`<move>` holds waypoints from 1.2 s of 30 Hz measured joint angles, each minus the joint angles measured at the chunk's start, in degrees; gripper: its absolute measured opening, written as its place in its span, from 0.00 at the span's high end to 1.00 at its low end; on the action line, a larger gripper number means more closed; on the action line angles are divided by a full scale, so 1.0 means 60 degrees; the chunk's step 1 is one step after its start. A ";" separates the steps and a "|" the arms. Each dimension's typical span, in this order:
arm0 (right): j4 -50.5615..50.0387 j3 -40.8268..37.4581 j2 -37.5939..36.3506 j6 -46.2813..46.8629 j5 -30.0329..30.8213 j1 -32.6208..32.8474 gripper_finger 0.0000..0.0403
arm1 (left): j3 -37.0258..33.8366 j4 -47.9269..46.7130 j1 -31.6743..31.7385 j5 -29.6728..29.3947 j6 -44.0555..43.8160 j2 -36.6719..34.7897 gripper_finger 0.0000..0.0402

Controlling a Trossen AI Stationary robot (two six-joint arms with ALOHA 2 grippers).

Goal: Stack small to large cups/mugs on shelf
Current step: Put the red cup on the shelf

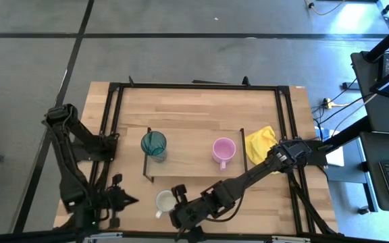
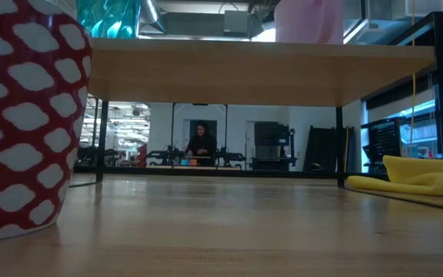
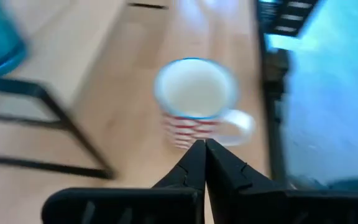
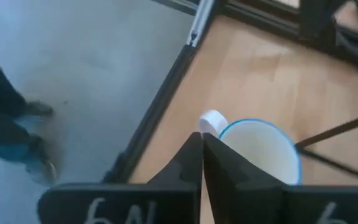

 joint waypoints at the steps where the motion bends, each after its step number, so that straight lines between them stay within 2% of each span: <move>1: 0.0016 -0.0049 -0.0071 -0.0405 -0.0004 0.0001 0.95 | 0.0110 0.0199 -0.0067 0.0183 0.0340 0.0000 0.99; 4: -0.0486 -0.0017 -0.0190 -0.1505 0.0321 0.0012 0.91 | 0.0305 0.0558 -0.0097 0.1160 0.1238 0.0000 1.00; 9: -0.0900 -0.0058 -0.0202 -0.2708 0.0561 0.0012 0.79 | 0.0320 0.0683 -0.0086 0.2412 0.1881 0.0009 1.00; 15: -0.0863 -0.0109 -0.0106 -0.2912 0.0564 0.0012 0.65 | 0.0320 0.1014 -0.0035 0.2438 0.2493 0.0236 1.00; 20: -0.0684 -0.0106 0.0157 -0.2724 0.0313 0.0012 0.57 | 0.0320 0.1017 0.0154 0.2435 0.2819 0.0589 1.00; 24: -0.0636 -0.0113 0.0397 -0.2687 0.0257 0.0012 0.56 | 0.0320 0.1006 0.0347 0.2433 0.2884 0.0703 0.99; 36: -0.0404 -0.0370 0.0421 -0.2418 0.0262 -0.0120 0.60 | 0.0323 0.0930 0.0822 0.2416 0.3159 0.0761 0.99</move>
